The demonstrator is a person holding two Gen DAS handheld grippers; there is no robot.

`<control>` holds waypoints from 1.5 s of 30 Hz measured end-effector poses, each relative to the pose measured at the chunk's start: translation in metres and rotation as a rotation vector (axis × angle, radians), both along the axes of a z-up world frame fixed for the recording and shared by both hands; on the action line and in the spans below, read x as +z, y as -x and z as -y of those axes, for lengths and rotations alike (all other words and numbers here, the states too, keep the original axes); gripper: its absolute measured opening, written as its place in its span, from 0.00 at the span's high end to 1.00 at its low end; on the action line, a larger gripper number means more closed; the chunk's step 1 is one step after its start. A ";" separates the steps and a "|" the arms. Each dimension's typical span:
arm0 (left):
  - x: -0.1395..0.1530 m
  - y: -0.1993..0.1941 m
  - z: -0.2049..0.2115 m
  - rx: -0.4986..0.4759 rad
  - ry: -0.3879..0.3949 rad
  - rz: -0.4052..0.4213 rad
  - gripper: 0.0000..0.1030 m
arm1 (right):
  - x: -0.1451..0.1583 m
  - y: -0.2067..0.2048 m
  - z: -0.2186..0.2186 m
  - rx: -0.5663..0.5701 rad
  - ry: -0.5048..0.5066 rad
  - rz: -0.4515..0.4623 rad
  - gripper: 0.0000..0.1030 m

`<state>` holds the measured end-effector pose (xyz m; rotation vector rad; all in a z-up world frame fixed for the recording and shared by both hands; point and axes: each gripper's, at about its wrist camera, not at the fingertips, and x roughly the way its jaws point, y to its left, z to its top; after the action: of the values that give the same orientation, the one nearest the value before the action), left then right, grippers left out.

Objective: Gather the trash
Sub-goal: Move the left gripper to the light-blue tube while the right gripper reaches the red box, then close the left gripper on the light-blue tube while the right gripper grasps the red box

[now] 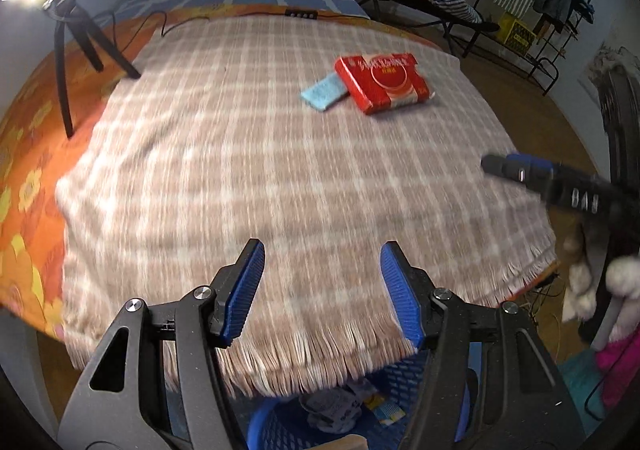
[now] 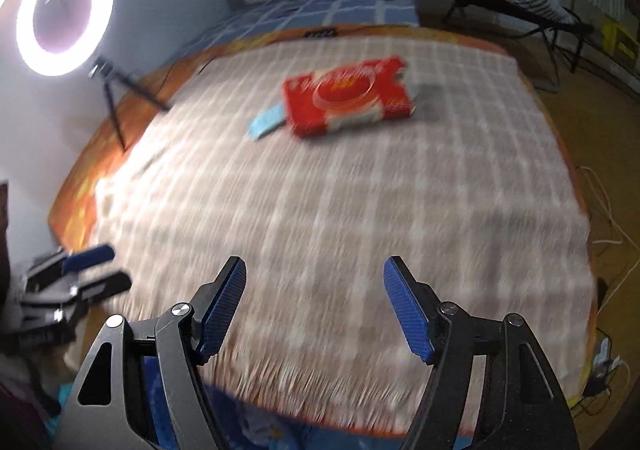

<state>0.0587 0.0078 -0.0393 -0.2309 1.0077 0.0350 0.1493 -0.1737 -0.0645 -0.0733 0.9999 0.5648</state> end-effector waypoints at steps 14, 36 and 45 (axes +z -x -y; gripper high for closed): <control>0.002 -0.037 -0.042 0.029 -0.011 -0.003 0.40 | 0.025 -0.133 -0.052 -0.127 0.051 0.060 0.31; 0.000 -0.038 -0.082 0.119 0.042 0.003 0.40 | -0.033 -0.184 -0.143 0.004 0.455 0.094 0.31; -0.009 -0.074 -0.061 0.043 -0.005 -0.002 0.40 | -0.051 -0.144 -0.087 0.087 0.505 0.068 0.31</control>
<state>0.1331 0.0686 -0.0482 -0.2485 1.0042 0.0768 0.2934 -0.0865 -0.1151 -0.5823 1.0574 0.3745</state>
